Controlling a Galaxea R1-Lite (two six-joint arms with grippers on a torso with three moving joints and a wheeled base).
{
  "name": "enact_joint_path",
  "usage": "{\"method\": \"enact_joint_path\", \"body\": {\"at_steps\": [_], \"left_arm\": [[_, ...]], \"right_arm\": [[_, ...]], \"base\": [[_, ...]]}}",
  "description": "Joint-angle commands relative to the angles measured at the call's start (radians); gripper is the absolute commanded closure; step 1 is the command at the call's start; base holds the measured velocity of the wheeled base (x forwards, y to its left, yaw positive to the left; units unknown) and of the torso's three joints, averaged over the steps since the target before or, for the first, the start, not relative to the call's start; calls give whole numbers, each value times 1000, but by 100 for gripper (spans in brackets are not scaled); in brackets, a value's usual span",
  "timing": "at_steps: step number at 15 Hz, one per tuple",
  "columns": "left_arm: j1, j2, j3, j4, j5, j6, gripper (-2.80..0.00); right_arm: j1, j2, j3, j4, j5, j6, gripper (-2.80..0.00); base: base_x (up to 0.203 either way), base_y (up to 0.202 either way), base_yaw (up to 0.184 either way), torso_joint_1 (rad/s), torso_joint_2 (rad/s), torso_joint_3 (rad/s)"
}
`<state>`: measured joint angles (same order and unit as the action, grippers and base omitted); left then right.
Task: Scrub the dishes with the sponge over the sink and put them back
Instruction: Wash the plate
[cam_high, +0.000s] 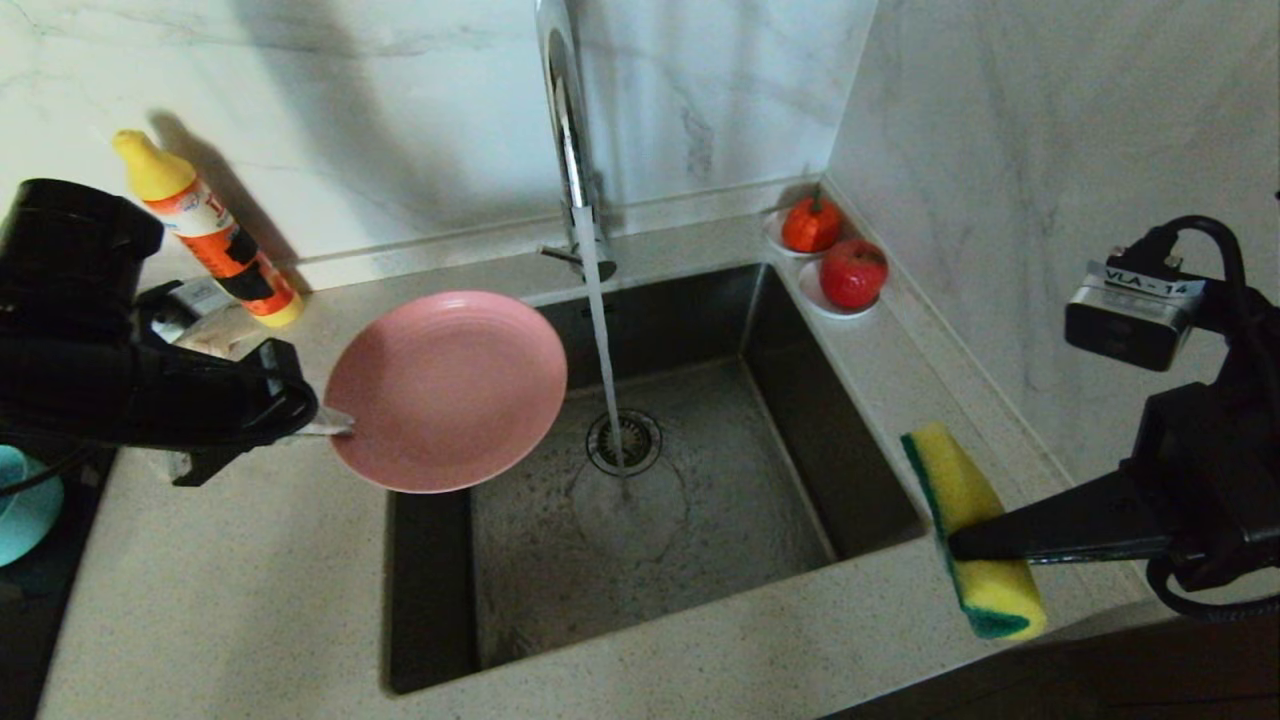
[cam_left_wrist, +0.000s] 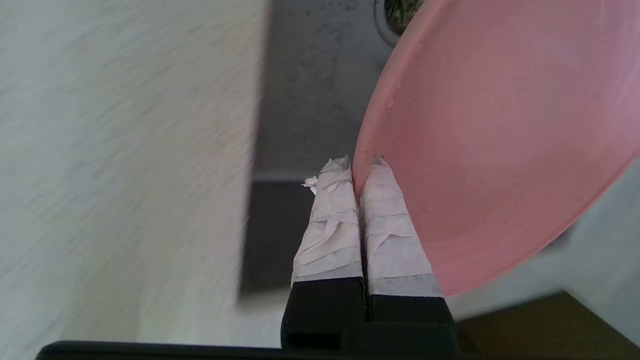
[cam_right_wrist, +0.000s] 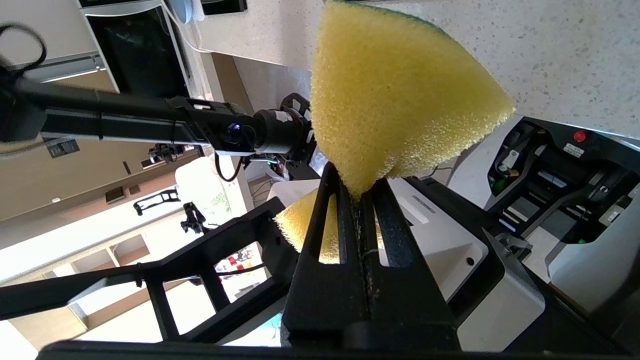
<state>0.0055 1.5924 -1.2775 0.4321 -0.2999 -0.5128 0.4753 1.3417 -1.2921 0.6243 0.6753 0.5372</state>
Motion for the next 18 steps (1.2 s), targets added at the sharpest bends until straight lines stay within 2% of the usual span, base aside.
{"method": "enact_joint_path", "body": {"at_steps": [1,8,11,18], "left_arm": [[-81,80,-23,-47,51,-33,0],[-171,192,-98,-86,61,-96,0],[-187,225,-131,-101,74,-124,0],[-259,270,-137,-139,76,-132,0]], "right_arm": [[0,2,-1,2,4,3,0],[-1,-12,10,7,3,3,0],[-6,-12,11,6,3,1,0],[-12,-12,40,-1,3,-2,0]], "base": [[0,0,0,0,0,0],[0,0,0,0,0,0],[0,0,0,0,0,0],[0,0,0,0,0,0]]}}
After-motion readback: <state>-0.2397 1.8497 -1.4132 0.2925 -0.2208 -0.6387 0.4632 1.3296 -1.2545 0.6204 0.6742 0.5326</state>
